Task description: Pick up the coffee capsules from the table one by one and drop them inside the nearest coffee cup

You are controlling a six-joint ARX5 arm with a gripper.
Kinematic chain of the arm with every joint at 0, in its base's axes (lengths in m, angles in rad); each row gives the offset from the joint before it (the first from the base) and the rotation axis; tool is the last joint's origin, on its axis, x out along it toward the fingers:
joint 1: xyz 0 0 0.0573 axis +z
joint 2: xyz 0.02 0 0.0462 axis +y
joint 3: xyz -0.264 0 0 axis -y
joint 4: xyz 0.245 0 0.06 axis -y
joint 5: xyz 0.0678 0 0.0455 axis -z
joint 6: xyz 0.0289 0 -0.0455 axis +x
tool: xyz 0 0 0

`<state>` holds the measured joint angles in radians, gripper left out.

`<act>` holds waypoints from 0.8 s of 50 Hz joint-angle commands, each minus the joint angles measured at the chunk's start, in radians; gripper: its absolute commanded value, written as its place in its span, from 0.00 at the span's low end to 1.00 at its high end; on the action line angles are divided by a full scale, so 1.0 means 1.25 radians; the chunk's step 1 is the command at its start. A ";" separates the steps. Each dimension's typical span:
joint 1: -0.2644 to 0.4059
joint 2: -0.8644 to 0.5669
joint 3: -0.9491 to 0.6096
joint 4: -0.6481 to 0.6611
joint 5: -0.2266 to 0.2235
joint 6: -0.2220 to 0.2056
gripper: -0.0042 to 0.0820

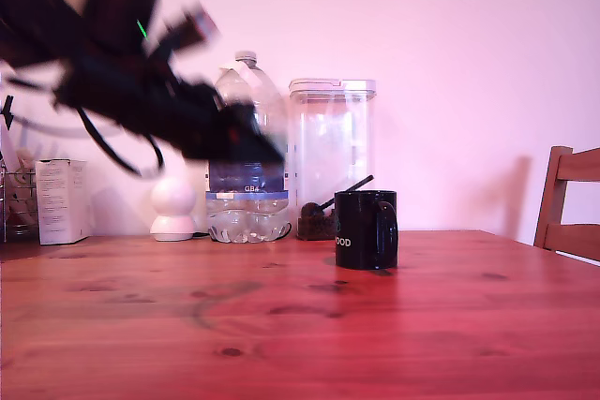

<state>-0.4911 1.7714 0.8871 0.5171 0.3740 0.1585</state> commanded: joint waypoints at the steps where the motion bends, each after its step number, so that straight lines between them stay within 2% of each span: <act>1: -0.010 0.016 0.045 0.011 -0.001 -0.009 0.28; 14: -0.035 0.115 0.193 -0.032 -0.011 -0.023 0.28; 30: -0.050 0.214 0.416 -0.203 -0.025 -0.024 0.28; 40: -0.060 0.287 0.570 -0.348 -0.033 -0.022 0.28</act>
<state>-0.5568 2.0861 1.5562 0.1043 0.3382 0.1337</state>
